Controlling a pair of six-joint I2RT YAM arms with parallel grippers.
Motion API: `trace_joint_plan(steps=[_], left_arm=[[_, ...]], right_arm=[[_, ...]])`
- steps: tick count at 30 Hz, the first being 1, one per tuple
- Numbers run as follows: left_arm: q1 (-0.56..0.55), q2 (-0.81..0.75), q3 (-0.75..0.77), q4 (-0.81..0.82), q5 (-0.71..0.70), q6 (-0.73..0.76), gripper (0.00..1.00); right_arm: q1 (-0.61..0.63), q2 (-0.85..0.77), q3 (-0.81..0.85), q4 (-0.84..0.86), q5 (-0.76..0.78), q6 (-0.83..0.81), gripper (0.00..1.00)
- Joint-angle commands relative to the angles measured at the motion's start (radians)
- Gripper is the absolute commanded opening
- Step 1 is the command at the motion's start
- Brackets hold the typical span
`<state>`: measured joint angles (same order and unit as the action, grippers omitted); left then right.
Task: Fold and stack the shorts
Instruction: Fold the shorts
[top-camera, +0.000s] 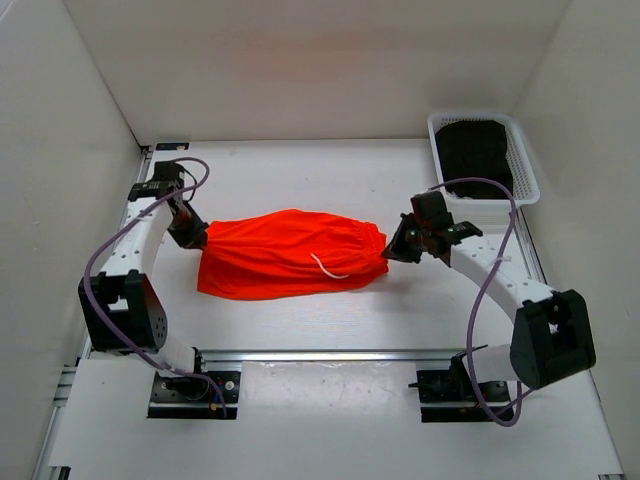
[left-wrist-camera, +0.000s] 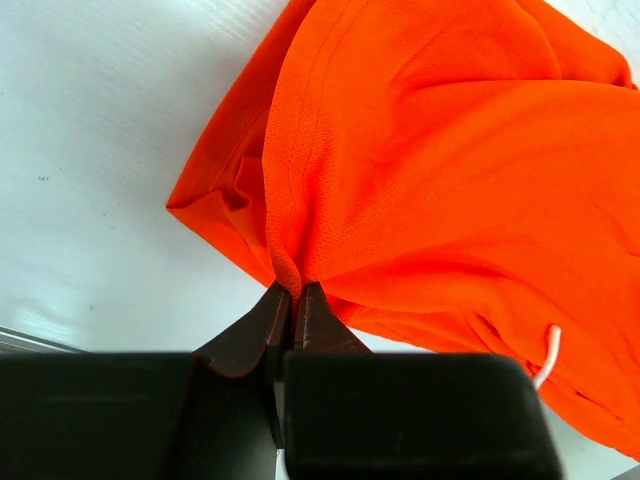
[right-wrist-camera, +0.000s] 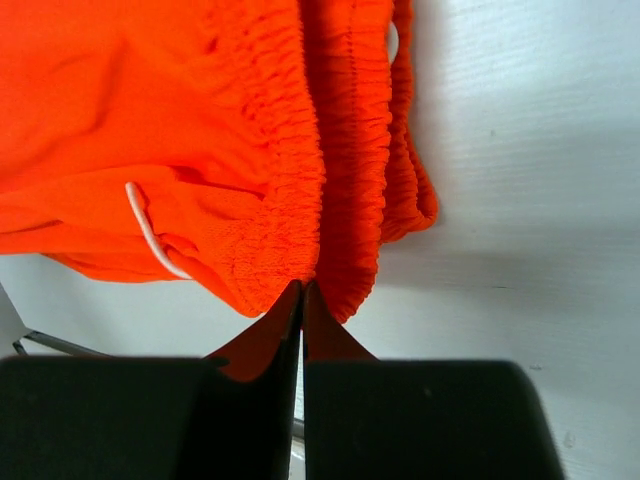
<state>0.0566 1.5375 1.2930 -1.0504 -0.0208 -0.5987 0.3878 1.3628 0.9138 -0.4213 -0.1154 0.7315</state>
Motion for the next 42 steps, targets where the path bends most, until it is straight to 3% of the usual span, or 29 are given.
trace_joint_plan(steps=[1,6,7,8,9,10,11,14,17,21,26,29,30,32,37,40,42], left_arm=[[-0.003,-0.056,-0.032,-0.024,0.004,0.010,0.10],[-0.003,-0.056,-0.190,0.021,0.001,-0.021,0.10],[-0.003,-0.041,-0.202,0.030,-0.013,-0.021,0.13],[0.008,-0.030,-0.211,0.030,-0.013,-0.021,0.21],[0.018,-0.019,-0.212,0.030,-0.013,-0.021,0.27],[0.019,0.007,-0.212,0.030,-0.004,-0.021,0.47],[0.028,0.016,-0.212,0.030,-0.004,-0.006,0.56],[0.028,0.016,-0.178,0.030,-0.004,-0.006,0.97],[0.037,0.016,-0.120,0.012,-0.016,0.004,0.98],[0.046,0.036,-0.049,-0.009,-0.016,0.014,0.98],[0.046,0.036,-0.027,-0.010,-0.016,0.014,0.98],[0.046,0.036,-0.027,-0.010,-0.016,0.014,0.98],[0.046,0.036,-0.027,-0.010,-0.002,0.026,0.98],[0.046,0.036,-0.027,-0.010,0.007,0.037,0.98],[0.046,0.003,-0.027,-0.010,0.038,0.050,0.97],[0.020,-0.007,-0.066,0.027,0.088,0.068,0.89],[-0.006,0.004,-0.106,0.053,0.088,0.056,0.74]], right_arm=[[0.002,-0.033,-0.045,-0.036,0.062,-0.038,0.00],[0.002,-0.013,-0.128,0.006,0.062,-0.049,0.00],[0.002,-0.013,-0.128,0.006,0.062,-0.059,0.07],[0.002,-0.001,-0.128,0.006,0.062,-0.072,0.21],[0.002,-0.001,-0.128,0.006,0.062,-0.072,0.38],[-0.007,0.008,-0.128,0.006,0.045,-0.072,0.72],[-0.007,0.009,-0.116,0.015,0.030,-0.082,0.83],[-0.044,0.036,-0.105,0.058,-0.026,-0.083,0.99],[-0.078,0.107,-0.067,0.081,-0.081,-0.083,0.99],[-0.098,0.205,-0.081,0.185,-0.222,-0.021,0.94],[-0.098,0.286,-0.125,0.305,-0.261,0.058,0.71],[-0.089,0.309,-0.125,0.305,-0.221,0.077,0.39],[-0.089,0.299,-0.116,0.287,-0.173,0.077,0.15],[-0.089,0.274,-0.087,0.209,-0.101,0.056,0.00],[-0.089,0.142,0.002,-0.022,0.167,-0.076,0.00],[-0.115,0.070,0.042,-0.088,0.259,-0.144,0.00],[-0.115,0.036,0.072,-0.114,0.275,-0.165,0.00]])
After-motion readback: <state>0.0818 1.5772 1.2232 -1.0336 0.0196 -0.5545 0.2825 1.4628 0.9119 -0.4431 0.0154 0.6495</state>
